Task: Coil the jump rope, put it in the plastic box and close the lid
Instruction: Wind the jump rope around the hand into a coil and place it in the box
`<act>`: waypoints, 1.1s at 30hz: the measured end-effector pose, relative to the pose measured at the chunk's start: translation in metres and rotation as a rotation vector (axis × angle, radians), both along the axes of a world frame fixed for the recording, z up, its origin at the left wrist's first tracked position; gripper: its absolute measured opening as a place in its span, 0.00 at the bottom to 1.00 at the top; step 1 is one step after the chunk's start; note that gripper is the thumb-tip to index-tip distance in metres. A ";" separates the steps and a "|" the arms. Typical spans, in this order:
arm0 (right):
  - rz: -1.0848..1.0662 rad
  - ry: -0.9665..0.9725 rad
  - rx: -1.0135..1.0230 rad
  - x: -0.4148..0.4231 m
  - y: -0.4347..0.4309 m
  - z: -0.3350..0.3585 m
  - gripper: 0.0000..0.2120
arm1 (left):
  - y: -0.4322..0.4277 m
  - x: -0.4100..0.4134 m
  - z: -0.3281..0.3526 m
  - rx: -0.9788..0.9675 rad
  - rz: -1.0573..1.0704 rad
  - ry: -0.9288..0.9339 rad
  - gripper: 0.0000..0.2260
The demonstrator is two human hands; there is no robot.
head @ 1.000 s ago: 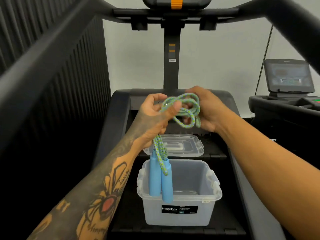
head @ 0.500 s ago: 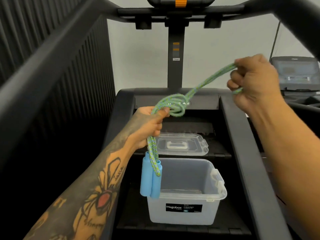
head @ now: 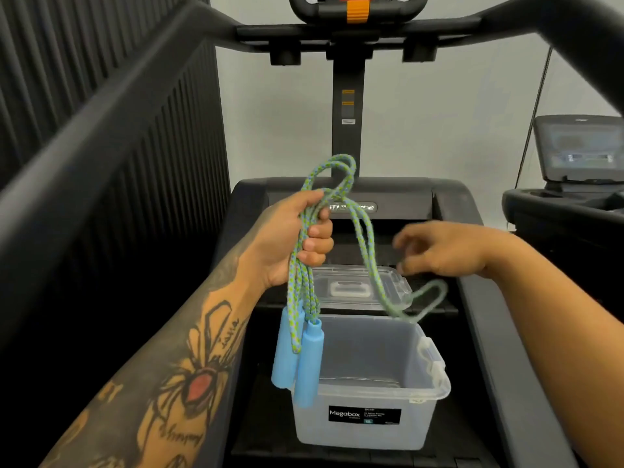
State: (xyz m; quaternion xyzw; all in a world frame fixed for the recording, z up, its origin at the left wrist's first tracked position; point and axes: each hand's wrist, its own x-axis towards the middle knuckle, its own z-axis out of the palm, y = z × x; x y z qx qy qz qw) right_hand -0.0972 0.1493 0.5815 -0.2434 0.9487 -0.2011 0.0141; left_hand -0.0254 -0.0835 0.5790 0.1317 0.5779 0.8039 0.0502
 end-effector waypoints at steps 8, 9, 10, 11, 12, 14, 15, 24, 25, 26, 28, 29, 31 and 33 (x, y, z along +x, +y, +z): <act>0.443 0.877 -0.391 0.083 -0.062 0.044 0.17 | 0.012 -0.005 0.004 -0.042 -0.035 -0.031 0.25; 0.493 0.905 -0.232 0.091 -0.068 0.041 0.17 | 0.013 -0.004 0.006 -0.001 -0.041 -0.016 0.23; 0.520 0.920 -0.085 0.095 -0.074 0.036 0.16 | 0.014 -0.004 0.007 0.048 -0.056 0.002 0.20; 0.537 0.934 0.038 0.096 -0.080 0.030 0.16 | 0.013 -0.003 0.008 0.096 -0.061 0.008 0.20; 0.549 0.946 0.131 0.095 -0.085 0.023 0.17 | 0.012 -0.003 0.008 0.126 -0.055 -0.010 0.24; 0.559 0.984 0.233 0.092 -0.091 0.012 0.17 | 0.008 -0.003 0.009 0.133 -0.054 -0.059 0.31; 0.566 1.013 0.255 0.089 -0.093 0.009 0.16 | 0.005 -0.003 0.008 0.127 -0.057 -0.070 0.32; 0.612 0.911 0.119 0.062 -0.099 0.022 0.05 | -0.002 0.000 0.013 0.178 -0.178 -0.022 0.41; 0.603 0.829 0.034 0.059 -0.097 0.025 0.05 | -0.004 -0.001 0.011 0.144 -0.182 0.000 0.42; 0.576 0.771 -0.081 0.056 -0.096 0.028 0.06 | -0.006 -0.003 0.010 0.101 -0.187 0.030 0.42; 0.482 0.734 -0.327 0.047 -0.094 0.035 0.11 | -0.004 -0.002 0.007 0.008 -0.214 0.078 0.40; 0.436 0.742 -0.419 0.043 -0.094 0.038 0.13 | -0.002 -0.001 0.005 -0.036 -0.226 0.078 0.37; 0.332 0.765 -0.516 0.033 -0.093 0.045 0.14 | -0.001 -0.001 0.003 -0.099 -0.260 0.087 0.31; 0.209 0.785 -0.548 0.023 -0.088 0.052 0.15 | -0.003 -0.002 0.002 -0.105 -0.274 0.120 0.23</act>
